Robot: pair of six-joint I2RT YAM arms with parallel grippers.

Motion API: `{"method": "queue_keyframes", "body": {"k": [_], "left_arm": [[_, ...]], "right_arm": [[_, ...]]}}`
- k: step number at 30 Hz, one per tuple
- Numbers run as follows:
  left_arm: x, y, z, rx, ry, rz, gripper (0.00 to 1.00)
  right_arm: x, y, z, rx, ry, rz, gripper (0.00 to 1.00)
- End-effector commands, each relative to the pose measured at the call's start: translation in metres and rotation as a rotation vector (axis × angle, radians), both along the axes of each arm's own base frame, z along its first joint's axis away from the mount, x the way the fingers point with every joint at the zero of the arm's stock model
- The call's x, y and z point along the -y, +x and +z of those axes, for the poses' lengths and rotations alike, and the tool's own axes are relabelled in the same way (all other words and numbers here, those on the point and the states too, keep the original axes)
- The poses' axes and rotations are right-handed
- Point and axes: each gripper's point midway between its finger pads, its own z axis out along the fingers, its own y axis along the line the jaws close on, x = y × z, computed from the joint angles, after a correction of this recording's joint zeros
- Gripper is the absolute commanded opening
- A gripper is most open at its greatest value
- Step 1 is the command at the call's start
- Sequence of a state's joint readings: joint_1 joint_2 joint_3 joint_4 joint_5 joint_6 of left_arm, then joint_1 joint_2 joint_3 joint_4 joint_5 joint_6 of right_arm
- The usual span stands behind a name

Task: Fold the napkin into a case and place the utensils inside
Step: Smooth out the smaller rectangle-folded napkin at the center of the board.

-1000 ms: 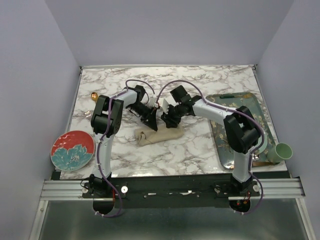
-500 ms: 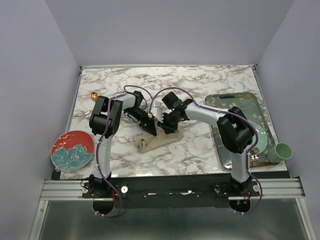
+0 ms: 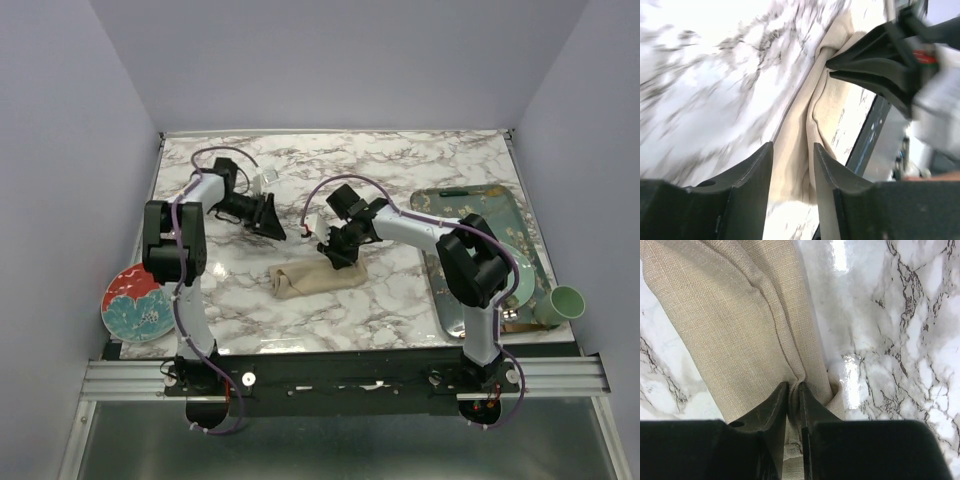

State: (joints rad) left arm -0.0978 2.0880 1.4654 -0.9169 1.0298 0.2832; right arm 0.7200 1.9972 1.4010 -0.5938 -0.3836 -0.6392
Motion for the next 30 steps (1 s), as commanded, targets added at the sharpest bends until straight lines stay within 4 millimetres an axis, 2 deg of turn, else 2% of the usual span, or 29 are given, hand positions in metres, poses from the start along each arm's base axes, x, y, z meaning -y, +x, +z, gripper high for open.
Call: {"method": "queue_keyframes", "body": {"k": [1, 2, 4, 5, 6, 7, 8, 9, 10, 12, 13, 25, 28, 30], "left_arm": [[-0.029, 0.010, 0.050, 0.157, -0.028, 0.083, 0.51], [-0.030, 0.007, 0.061, 0.190, -0.020, 0.085, 0.52], [-0.035, -0.008, 0.062, 0.207, 0.018, 0.074, 0.57], [-0.037, -0.015, 0.073, 0.255, 0.033, 0.071, 0.61], [-0.041, -0.021, 0.068, 0.268, 0.074, 0.072, 0.63], [-0.043, -0.036, 0.058, 0.231, 0.087, 0.071, 0.66], [-0.045, -0.043, 0.060, 0.242, 0.106, 0.074, 0.68], [-0.048, -0.049, 0.055, 0.233, 0.126, 0.076, 0.68], [-0.052, -0.061, 0.043, 0.201, 0.158, 0.076, 0.69], [-0.052, -0.071, 0.040, 0.221, 0.190, 0.057, 0.69], [-0.051, -0.080, 0.032, 0.214, 0.212, 0.034, 0.69], [-0.034, -0.100, 0.008, 0.229, 0.326, -0.141, 0.63], [-0.034, -0.106, -0.001, 0.218, 0.359, -0.177, 0.60], [-0.034, -0.103, -0.006, 0.199, 0.372, -0.171, 0.55]], "right_arm": [[0.027, -0.030, -0.022, -0.146, -0.110, -0.071, 0.21], [0.025, -0.030, -0.021, -0.149, -0.108, -0.078, 0.19], [0.025, -0.032, -0.021, -0.172, -0.106, -0.100, 0.18], [0.024, -0.033, -0.022, -0.179, -0.108, -0.107, 0.18], [0.024, -0.033, -0.022, -0.184, -0.108, -0.113, 0.17], [0.023, -0.034, -0.021, -0.194, -0.106, -0.122, 0.17], [0.023, -0.034, -0.023, -0.202, -0.107, -0.128, 0.17], [0.021, -0.034, -0.022, -0.205, -0.104, -0.136, 0.17], [0.020, -0.035, -0.021, -0.222, -0.103, -0.150, 0.17], [0.019, -0.037, -0.022, -0.245, -0.102, -0.160, 0.17], [0.018, -0.039, -0.021, -0.262, -0.098, -0.170, 0.17], [0.018, -0.042, -0.025, -0.288, -0.110, -0.188, 0.16], [0.019, -0.041, -0.027, -0.291, -0.112, -0.192, 0.16], [0.019, -0.042, -0.027, -0.291, -0.111, -0.190, 0.16]]}}
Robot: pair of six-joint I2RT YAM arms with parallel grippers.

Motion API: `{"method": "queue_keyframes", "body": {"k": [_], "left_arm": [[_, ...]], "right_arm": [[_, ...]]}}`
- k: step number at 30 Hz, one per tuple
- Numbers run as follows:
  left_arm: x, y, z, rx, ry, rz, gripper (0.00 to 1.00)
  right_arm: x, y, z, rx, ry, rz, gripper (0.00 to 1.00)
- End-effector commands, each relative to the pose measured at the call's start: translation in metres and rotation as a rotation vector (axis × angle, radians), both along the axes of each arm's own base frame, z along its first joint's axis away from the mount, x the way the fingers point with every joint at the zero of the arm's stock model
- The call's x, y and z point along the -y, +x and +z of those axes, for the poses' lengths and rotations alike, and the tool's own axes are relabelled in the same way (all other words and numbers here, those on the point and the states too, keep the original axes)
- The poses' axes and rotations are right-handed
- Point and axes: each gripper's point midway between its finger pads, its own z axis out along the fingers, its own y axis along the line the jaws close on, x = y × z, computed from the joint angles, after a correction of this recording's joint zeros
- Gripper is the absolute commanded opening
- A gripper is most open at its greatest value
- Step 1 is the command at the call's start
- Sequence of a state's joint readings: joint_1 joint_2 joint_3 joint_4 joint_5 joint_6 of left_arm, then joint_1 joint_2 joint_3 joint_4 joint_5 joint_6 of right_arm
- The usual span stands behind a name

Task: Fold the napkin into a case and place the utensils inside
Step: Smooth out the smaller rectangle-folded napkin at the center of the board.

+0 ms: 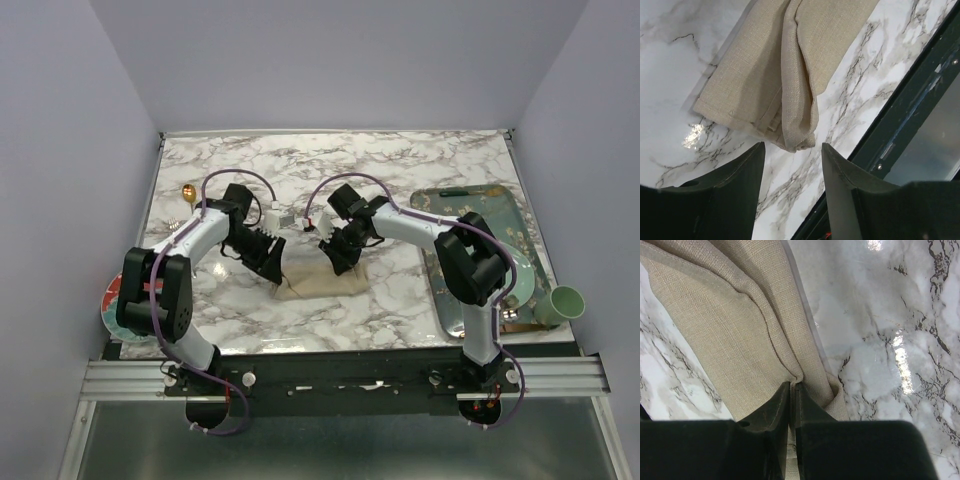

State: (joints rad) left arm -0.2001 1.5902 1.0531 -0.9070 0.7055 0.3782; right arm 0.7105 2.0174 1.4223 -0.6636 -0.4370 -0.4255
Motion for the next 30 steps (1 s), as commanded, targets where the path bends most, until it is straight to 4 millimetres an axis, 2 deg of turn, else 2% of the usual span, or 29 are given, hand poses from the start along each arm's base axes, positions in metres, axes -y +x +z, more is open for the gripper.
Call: {"method": "queue_keyframes", "body": {"k": [1, 4, 8, 9, 11, 12, 15, 18, 19, 20, 23, 26, 27, 30], "left_arm": [[-0.005, 0.005, -0.015, -0.012, 0.075, -0.019, 0.54], [0.000, 0.020, -0.019, -0.011, 0.058, 0.011, 0.45], [-0.003, 0.041, -0.032, -0.082, 0.041, 0.129, 0.19], [-0.004, 0.047, -0.040, -0.102, 0.040, 0.148, 0.15], [-0.006, 0.059, -0.044, -0.118, 0.032, 0.186, 0.05], [-0.006, 0.057, -0.054, -0.168, 0.036, 0.197, 0.03], [-0.004, 0.058, -0.065, -0.247, 0.033, 0.214, 0.00], [-0.008, 0.060, -0.069, -0.281, 0.034, 0.249, 0.01], [-0.011, 0.062, -0.067, -0.279, 0.027, 0.260, 0.05], [-0.012, 0.064, -0.063, -0.276, 0.011, 0.269, 0.14], [-0.024, 0.076, -0.031, -0.211, -0.120, 0.316, 0.28], [-0.041, 0.088, 0.018, -0.081, -0.247, 0.344, 0.32], [-0.040, 0.089, 0.037, -0.033, -0.270, 0.334, 0.32], [-0.025, 0.079, 0.068, -0.041, -0.349, 0.330, 0.34]], "right_arm": [[0.017, -0.022, -0.026, -0.110, -0.092, -0.004, 0.16], [0.018, -0.022, -0.027, -0.111, -0.091, 0.001, 0.16], [0.020, -0.022, -0.030, -0.101, -0.100, 0.017, 0.15], [0.021, -0.022, -0.031, -0.100, -0.102, 0.021, 0.15], [0.022, -0.021, -0.033, -0.093, -0.109, 0.028, 0.15], [0.022, -0.021, -0.033, -0.092, -0.113, 0.032, 0.15], [0.023, -0.018, -0.034, -0.085, -0.121, 0.042, 0.15], [0.024, -0.016, -0.035, -0.075, -0.127, 0.051, 0.15], [0.024, -0.016, -0.035, -0.073, -0.129, 0.055, 0.15], [0.025, -0.015, -0.036, -0.068, -0.133, 0.057, 0.15], [0.026, -0.016, -0.036, -0.067, -0.132, 0.057, 0.15], [0.025, -0.016, -0.034, -0.070, -0.128, 0.046, 0.15], [0.025, -0.017, -0.035, -0.074, -0.129, 0.045, 0.15], [0.024, -0.016, -0.034, -0.071, -0.128, 0.036, 0.15]]}}
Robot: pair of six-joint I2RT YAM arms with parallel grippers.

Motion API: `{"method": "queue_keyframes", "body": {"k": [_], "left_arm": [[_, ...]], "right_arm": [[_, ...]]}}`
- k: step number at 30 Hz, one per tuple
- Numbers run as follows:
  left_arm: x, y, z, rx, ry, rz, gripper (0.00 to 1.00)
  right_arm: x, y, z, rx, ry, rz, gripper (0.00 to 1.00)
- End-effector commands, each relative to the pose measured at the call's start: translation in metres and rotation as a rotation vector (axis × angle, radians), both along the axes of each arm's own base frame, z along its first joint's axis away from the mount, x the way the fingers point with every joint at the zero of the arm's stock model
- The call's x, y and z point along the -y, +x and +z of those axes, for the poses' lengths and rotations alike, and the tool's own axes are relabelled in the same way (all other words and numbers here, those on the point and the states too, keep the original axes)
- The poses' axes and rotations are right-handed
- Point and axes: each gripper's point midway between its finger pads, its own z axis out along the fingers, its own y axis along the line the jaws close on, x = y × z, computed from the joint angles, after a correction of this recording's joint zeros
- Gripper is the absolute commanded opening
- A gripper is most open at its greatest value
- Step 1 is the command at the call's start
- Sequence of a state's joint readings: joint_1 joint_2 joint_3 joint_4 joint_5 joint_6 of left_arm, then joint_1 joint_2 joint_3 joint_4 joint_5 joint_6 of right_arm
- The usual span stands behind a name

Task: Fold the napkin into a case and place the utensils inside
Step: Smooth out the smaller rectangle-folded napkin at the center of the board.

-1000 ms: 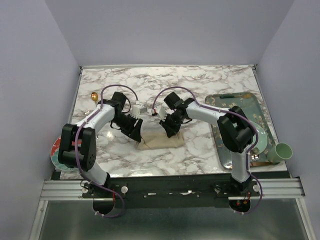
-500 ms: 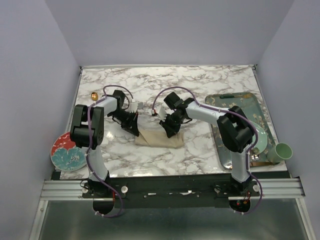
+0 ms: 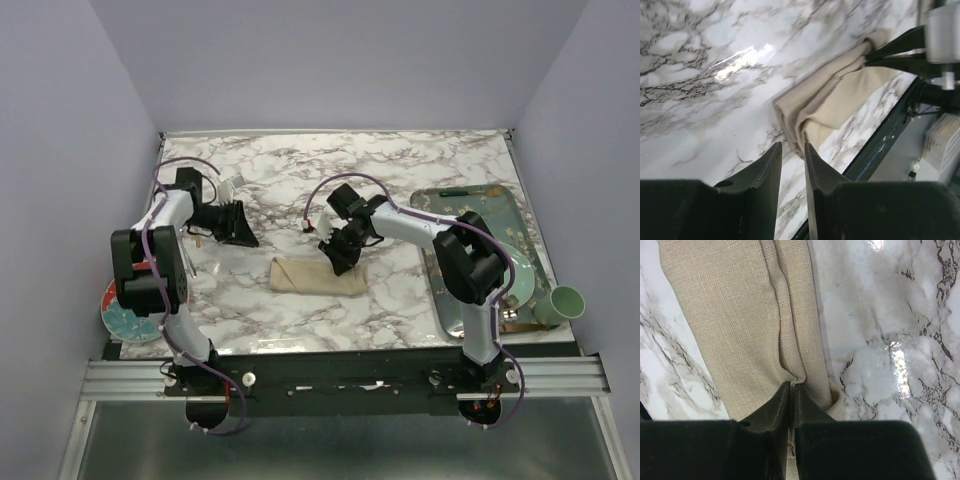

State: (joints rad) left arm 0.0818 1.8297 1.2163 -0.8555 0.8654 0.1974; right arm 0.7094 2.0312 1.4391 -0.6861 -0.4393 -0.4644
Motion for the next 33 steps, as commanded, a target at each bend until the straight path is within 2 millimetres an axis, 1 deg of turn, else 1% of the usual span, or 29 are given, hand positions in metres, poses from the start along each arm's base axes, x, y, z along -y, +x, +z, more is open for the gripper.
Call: {"method": "queue_keyframes", "body": {"k": [1, 2, 3, 4, 5, 6, 7, 8, 9, 10, 12, 13, 14, 15, 17, 18, 20, 21, 23, 24, 25, 26, 27, 28, 29, 30, 32, 33], "left_arm": [[0.028, -0.003, 0.073, 0.152, -0.174, -0.033, 0.33], [0.034, -0.010, 0.069, 0.122, -0.176, -0.037, 0.31], [0.046, -0.017, 0.066, 0.081, -0.187, -0.051, 0.29], [0.055, -0.020, 0.063, 0.077, -0.191, -0.068, 0.27], [0.060, -0.028, 0.052, 0.038, -0.193, -0.068, 0.21], [0.071, -0.034, 0.046, 0.020, -0.191, -0.089, 0.19], [0.076, -0.031, 0.043, 0.012, -0.194, -0.069, 0.17], [0.081, -0.038, 0.034, -0.018, -0.193, -0.071, 0.15], [0.085, -0.039, 0.026, -0.045, -0.196, -0.070, 0.13], [0.093, -0.037, 0.022, -0.052, -0.205, -0.068, 0.13], [0.099, -0.034, 0.007, -0.097, -0.207, -0.049, 0.11], [0.102, -0.026, 0.003, -0.071, -0.208, -0.043, 0.11], [0.103, -0.022, -0.001, -0.090, -0.208, -0.022, 0.10], [0.103, -0.020, -0.015, -0.120, -0.192, -0.010, 0.10], [0.100, -0.013, -0.031, -0.127, -0.154, 0.001, 0.08], [0.097, -0.014, -0.048, -0.175, -0.124, 0.011, 0.07], [0.093, -0.019, -0.064, -0.233, -0.084, 0.023, 0.05], [0.089, -0.025, -0.077, -0.272, -0.069, 0.019, 0.05], [0.082, -0.033, -0.087, -0.312, -0.037, 0.028, 0.03], [0.078, -0.035, -0.092, -0.325, -0.032, 0.034, 0.03], [0.075, -0.036, -0.094, -0.338, -0.028, 0.041, 0.03], [0.073, -0.038, -0.095, -0.346, -0.026, 0.046, 0.03], [0.071, -0.037, -0.096, -0.348, -0.024, 0.050, 0.03], [0.070, -0.038, -0.096, -0.346, -0.020, 0.045, 0.02], [0.070, -0.037, -0.095, -0.339, -0.018, 0.042, 0.02], [0.070, -0.037, -0.095, -0.339, -0.018, 0.042, 0.02], [0.071, -0.037, -0.095, -0.341, -0.022, 0.043, 0.02], [0.071, -0.036, -0.095, -0.338, -0.023, 0.043, 0.02]], "right_arm": [[0.024, -0.017, -0.032, -0.075, -0.121, -0.001, 0.15], [0.024, -0.017, -0.033, -0.078, -0.121, -0.002, 0.14], [0.024, -0.018, -0.033, -0.081, -0.121, -0.003, 0.12], [0.024, -0.019, -0.033, -0.084, -0.121, -0.006, 0.12], [0.024, -0.018, -0.034, -0.086, -0.122, -0.007, 0.12], [0.024, -0.018, -0.034, -0.088, -0.121, -0.010, 0.12], [0.024, -0.018, -0.033, -0.088, -0.121, -0.014, 0.12], [0.024, -0.017, -0.033, -0.090, -0.118, -0.016, 0.12], [0.024, -0.017, -0.033, -0.093, -0.116, -0.018, 0.12], [0.024, -0.017, -0.033, -0.093, -0.116, -0.018, 0.12], [0.024, -0.017, -0.032, -0.099, -0.111, -0.020, 0.12], [0.024, -0.017, -0.033, -0.102, -0.112, -0.018, 0.12], [0.024, -0.016, -0.032, -0.101, -0.109, -0.021, 0.12], [0.025, -0.016, -0.031, -0.099, -0.107, -0.019, 0.12], [0.024, -0.016, -0.031, -0.098, -0.104, -0.019, 0.12], [0.024, -0.017, -0.030, -0.099, -0.103, -0.020, 0.13], [0.023, -0.013, -0.027, -0.087, -0.096, -0.034, 0.14], [0.022, -0.011, -0.023, -0.079, -0.090, -0.043, 0.16], [0.020, -0.005, -0.002, -0.062, -0.057, -0.079, 0.24], [0.019, -0.003, 0.009, -0.058, -0.037, -0.095, 0.31], [0.017, -0.001, 0.023, -0.052, -0.008, -0.116, 0.35], [0.016, 0.003, 0.046, -0.023, 0.039, -0.132, 0.39], [0.013, 0.000, 0.061, -0.024, 0.076, -0.134, 0.47], [0.012, -0.002, 0.072, -0.021, 0.104, -0.136, 0.52], [0.010, -0.004, 0.091, -0.009, 0.143, -0.146, 0.57], [0.006, -0.010, 0.099, -0.032, 0.178, -0.140, 0.61], [0.001, -0.019, 0.111, -0.078, 0.219, -0.155, 0.61], [-0.005, -0.029, 0.119, -0.127, 0.265, -0.139, 0.61]]}}
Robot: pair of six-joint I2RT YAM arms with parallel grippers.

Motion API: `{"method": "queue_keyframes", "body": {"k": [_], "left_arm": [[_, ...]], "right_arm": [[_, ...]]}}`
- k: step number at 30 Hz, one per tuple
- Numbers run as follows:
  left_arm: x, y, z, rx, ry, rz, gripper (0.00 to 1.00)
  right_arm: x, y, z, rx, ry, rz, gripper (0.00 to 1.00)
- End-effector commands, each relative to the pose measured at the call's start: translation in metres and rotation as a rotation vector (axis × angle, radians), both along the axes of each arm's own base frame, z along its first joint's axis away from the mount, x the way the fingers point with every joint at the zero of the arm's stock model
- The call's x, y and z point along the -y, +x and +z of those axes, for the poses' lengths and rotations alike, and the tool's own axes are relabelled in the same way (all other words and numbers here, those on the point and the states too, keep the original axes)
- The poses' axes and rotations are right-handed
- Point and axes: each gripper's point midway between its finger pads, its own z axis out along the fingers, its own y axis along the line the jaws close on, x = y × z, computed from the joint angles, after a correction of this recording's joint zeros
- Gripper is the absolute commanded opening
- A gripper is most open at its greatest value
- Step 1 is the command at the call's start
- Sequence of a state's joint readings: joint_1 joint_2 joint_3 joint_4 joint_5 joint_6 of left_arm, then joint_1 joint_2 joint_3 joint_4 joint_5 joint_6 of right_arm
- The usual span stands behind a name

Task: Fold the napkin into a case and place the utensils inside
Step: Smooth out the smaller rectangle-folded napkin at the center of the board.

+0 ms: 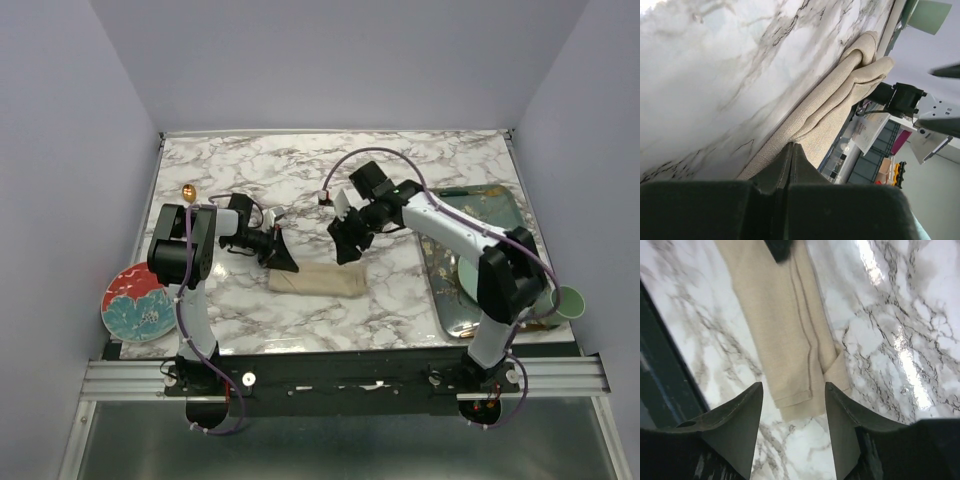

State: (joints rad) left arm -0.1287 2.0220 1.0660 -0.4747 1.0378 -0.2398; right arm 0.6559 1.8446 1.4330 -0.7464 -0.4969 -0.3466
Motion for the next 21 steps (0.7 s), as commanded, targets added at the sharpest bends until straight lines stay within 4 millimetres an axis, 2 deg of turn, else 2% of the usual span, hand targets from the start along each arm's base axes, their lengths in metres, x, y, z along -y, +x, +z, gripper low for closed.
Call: {"method": "queue_keyframes", "body": {"k": [1, 3, 6, 10, 14, 17, 18, 21], "left_arm": [[-0.020, -0.008, -0.041, -0.019, 0.168, -0.006, 0.02], [-0.020, -0.006, -0.041, -0.022, 0.169, -0.001, 0.02], [-0.020, -0.007, -0.042, -0.026, 0.171, 0.000, 0.02], [-0.021, -0.011, -0.045, -0.037, 0.179, -0.004, 0.02], [-0.023, -0.014, -0.049, -0.042, 0.188, -0.016, 0.02], [-0.026, -0.013, -0.052, -0.045, 0.196, -0.020, 0.02], [-0.027, -0.014, -0.054, -0.050, 0.197, -0.020, 0.02], [-0.028, -0.014, -0.057, -0.055, 0.196, -0.019, 0.02]], "right_arm": [[-0.020, -0.033, 0.049, -0.140, 0.188, 0.001, 0.61], [-0.030, -0.049, 0.054, -0.258, 0.250, 0.011, 0.55], [-0.041, -0.060, 0.043, -0.392, 0.266, 0.014, 0.46], [-0.045, -0.065, 0.016, -0.510, 0.249, -0.027, 0.44], [-0.035, -0.057, -0.030, -0.554, 0.158, -0.120, 0.43], [-0.023, -0.047, -0.055, -0.599, 0.114, -0.206, 0.42], [-0.017, -0.048, -0.072, -0.620, 0.075, -0.227, 0.42], [-0.002, -0.051, -0.100, -0.669, 0.003, -0.274, 0.39]]}}
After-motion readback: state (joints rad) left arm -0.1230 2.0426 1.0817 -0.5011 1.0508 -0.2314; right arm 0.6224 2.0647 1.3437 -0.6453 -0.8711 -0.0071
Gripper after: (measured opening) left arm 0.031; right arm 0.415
